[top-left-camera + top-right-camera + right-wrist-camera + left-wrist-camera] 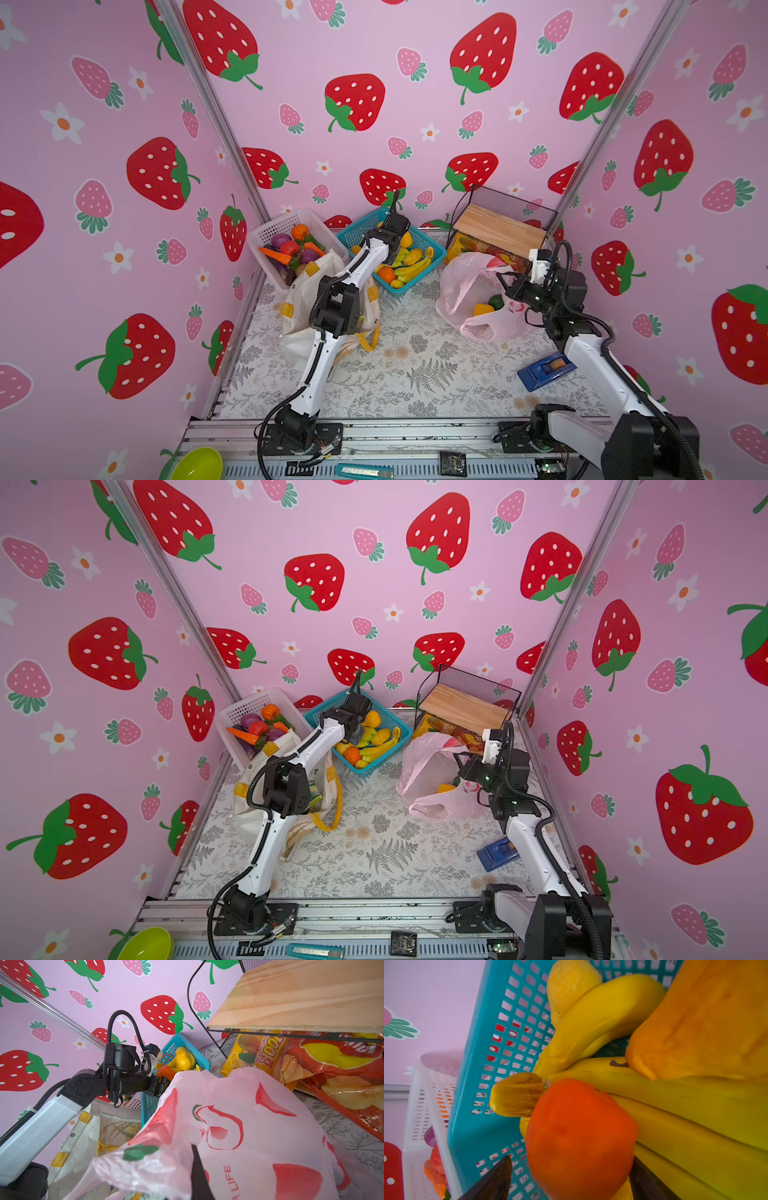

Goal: Place the mixed food into the grocery bags and tie them
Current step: 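Reach the left gripper back into the teal basket and grasp an orange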

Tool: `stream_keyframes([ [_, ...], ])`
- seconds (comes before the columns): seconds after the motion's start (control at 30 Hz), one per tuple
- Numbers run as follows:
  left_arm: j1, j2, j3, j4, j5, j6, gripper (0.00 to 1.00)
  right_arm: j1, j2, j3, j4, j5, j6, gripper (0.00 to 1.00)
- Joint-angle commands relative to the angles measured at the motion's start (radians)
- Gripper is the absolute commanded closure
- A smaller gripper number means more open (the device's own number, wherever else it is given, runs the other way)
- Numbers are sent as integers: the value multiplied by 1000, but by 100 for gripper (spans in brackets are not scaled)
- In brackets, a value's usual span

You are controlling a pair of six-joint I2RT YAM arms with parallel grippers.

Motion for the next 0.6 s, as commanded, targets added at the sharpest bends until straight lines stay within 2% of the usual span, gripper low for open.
stream_keyframes([
  [0.0, 6, 28, 77, -1, 51, 25, 14, -4, -5, -11, 14, -5, -10, 100],
  [0.3, 7, 48, 111, 11, 87, 27, 36, -4, -3, -11, 11, -4, -12, 100],
  [0.47, 5, -11, 102, 1, 101, 1, 45, -5, -12, -16, 14, -6, -10, 100],
  [0.57, -3, -74, 83, 1, 104, -11, 48, -4, -10, -20, 26, -8, -3, 100],
])
